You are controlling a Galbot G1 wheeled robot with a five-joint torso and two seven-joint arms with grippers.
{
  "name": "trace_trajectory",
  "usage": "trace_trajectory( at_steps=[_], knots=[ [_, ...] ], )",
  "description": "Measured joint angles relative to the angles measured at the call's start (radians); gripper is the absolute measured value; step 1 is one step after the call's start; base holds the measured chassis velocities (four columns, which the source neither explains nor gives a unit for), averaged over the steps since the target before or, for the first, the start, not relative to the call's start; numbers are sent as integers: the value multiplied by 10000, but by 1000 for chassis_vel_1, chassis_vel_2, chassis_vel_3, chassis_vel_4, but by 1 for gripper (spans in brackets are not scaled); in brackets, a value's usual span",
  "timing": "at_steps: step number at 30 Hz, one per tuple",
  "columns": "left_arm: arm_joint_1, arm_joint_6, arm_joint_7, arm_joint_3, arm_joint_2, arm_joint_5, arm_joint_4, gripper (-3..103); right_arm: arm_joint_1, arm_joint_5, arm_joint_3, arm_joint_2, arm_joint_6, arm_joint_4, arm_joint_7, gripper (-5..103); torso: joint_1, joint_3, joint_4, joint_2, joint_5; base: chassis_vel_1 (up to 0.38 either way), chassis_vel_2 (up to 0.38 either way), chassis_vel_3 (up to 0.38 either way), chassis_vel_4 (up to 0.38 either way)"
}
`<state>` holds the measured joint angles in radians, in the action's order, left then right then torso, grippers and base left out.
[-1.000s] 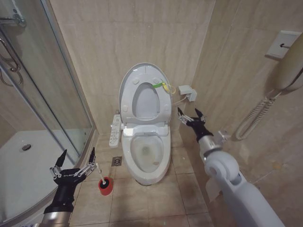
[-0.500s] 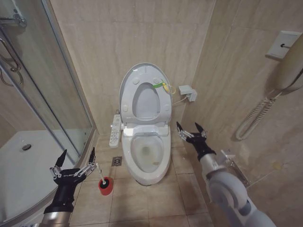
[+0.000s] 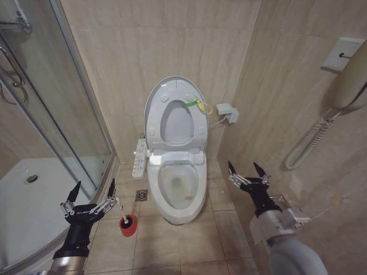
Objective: Open the toilet lid, clean the toilet bowl with a toilet brush, close the toilet lid, and flush.
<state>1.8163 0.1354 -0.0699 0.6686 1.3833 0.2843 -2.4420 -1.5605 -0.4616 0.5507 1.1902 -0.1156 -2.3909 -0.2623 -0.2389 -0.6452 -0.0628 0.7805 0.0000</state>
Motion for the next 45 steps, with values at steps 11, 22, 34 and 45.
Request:
trace_trajectory(
  at_steps=[11, 22, 34, 45],
  knots=[
    [0, 0, 1, -1, 0, 0, -1, 100, -2107, 1185, 482, 1022, 788, -912, 697, 100, 0, 0, -3, 0, -2, 0, 0, 0, 0],
    [0, 0, 0, 0, 0, 0, 0, 100, -2709, 1818, 395, 1738, 1237, -1009, 927, 100, -1, -1, -1, 0, 0, 0, 0, 0, 0],
    [0, 0, 0, 0, 0, 0, 0, 100, -2865, 1855, 259, 1886, 1135, -1111, 1006, 100, -1, -1, -1, 0, 0, 0, 0, 0, 0],
    [0, 0, 0, 0, 0, 0, 0, 100, -2878, 1880, 230, 1897, 991, -1110, 925, 100, -1, -1, -1, 0, -1, 0, 0, 0, 0]
  ],
)
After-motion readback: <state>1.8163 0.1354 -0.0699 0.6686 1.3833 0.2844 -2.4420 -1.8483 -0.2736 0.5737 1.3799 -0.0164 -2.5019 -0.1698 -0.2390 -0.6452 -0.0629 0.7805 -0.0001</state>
